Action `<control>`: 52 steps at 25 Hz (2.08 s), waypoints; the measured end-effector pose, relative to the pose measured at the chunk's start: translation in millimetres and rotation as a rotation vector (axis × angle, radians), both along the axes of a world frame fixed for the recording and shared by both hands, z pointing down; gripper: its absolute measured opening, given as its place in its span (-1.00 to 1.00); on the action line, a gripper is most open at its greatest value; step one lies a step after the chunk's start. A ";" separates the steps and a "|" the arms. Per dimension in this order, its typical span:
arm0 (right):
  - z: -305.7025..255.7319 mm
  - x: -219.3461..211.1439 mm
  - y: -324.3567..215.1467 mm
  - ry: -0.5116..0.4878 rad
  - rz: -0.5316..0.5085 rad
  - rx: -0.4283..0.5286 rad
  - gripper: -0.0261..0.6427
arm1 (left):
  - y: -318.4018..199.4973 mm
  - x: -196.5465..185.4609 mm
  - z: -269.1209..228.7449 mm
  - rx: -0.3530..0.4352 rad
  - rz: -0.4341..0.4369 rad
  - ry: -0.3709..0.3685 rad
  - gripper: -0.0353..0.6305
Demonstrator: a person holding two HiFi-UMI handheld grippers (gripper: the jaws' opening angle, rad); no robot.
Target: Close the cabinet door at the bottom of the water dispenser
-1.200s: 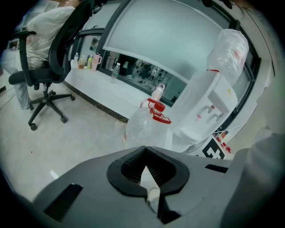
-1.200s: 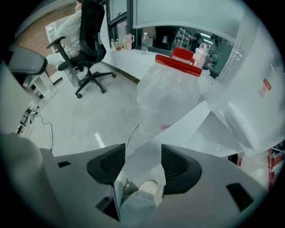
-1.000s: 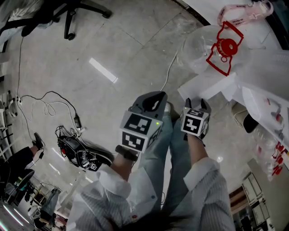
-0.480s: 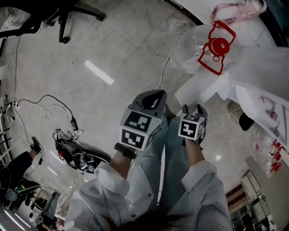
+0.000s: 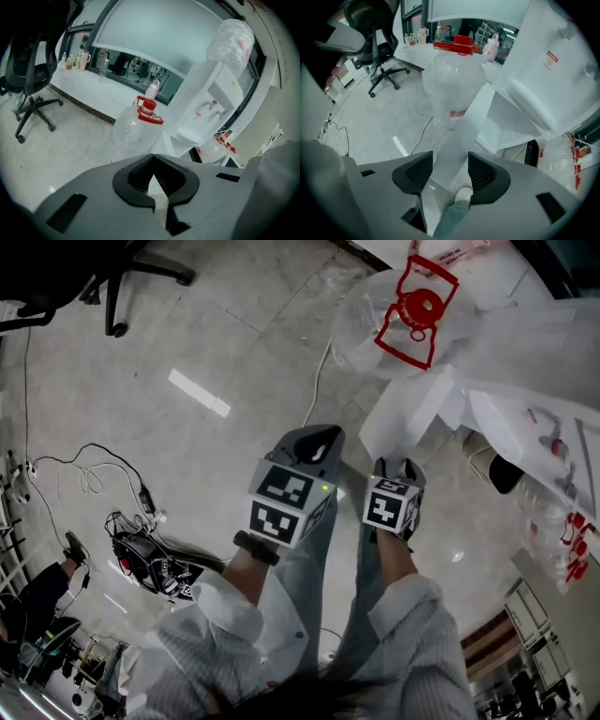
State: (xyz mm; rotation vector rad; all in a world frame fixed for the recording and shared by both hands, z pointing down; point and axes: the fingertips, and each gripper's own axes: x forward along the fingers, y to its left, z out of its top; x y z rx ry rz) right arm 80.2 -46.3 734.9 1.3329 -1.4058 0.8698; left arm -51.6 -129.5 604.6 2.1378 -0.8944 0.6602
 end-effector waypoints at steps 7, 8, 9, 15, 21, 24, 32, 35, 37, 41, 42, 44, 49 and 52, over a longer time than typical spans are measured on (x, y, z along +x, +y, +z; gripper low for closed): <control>3.6 53.7 28.5 -0.011 0.077 -0.009 -0.29 | 28.1 46.1 -1.4 -0.007 -0.002 0.012 -0.86; 3.6 61.6 31.3 -0.012 0.088 -0.010 -0.29 | 32.5 52.2 -0.6 -0.009 0.002 0.012 -0.86; 3.9 69.1 33.8 -0.011 0.098 -0.011 -0.29 | 36.4 57.5 0.3 -0.011 0.007 0.011 -0.86; 12.2 116.6 54.3 -0.009 0.159 -0.036 -0.29 | 53.0 88.4 6.0 -0.015 -0.006 0.010 -0.86; 14.0 163.6 65.3 -0.036 0.259 -0.039 -0.29 | 58.6 127.6 3.0 -0.002 -0.016 0.023 -0.86; 15.3 185.5 64.8 -0.049 0.276 -0.032 -0.29 | 64.9 147.0 4.3 -0.003 -0.027 0.029 -0.86; 21.5 232.4 64.3 -0.071 0.247 -0.035 -0.29 | 82.6 180.3 14.4 -0.018 -0.087 0.021 -0.86; 23.9 243.0 60.3 -0.100 0.206 -0.028 -0.30 | 85.7 188.9 19.2 -0.019 -0.129 0.016 -0.86; 24.7 249.9 56.3 -0.110 0.176 -0.020 -0.33 | 87.6 195.4 22.3 -0.021 -0.152 0.017 -0.86; 25.3 268.0 46.9 -0.111 0.160 0.007 -0.48 | 94.8 209.6 27.7 -0.028 -0.184 0.024 -0.86; 25.6 273.6 44.3 -0.110 0.163 0.014 -0.50 | 97.2 213.0 28.9 -0.030 -0.188 0.026 -0.86; 25.9 284.9 38.6 -0.102 0.168 0.028 -0.54 | 101.8 218.4 31.3 -0.035 -0.193 0.030 -0.86; 26.3 305.2 25.1 -0.081 0.149 0.046 -0.57 | 109.6 222.4 37.8 -0.048 -0.200 0.026 -0.86; 26.5 314.2 18.0 -0.063 0.136 0.059 -0.58 | 110.0 222.6 41.1 -0.051 -0.197 0.019 -0.86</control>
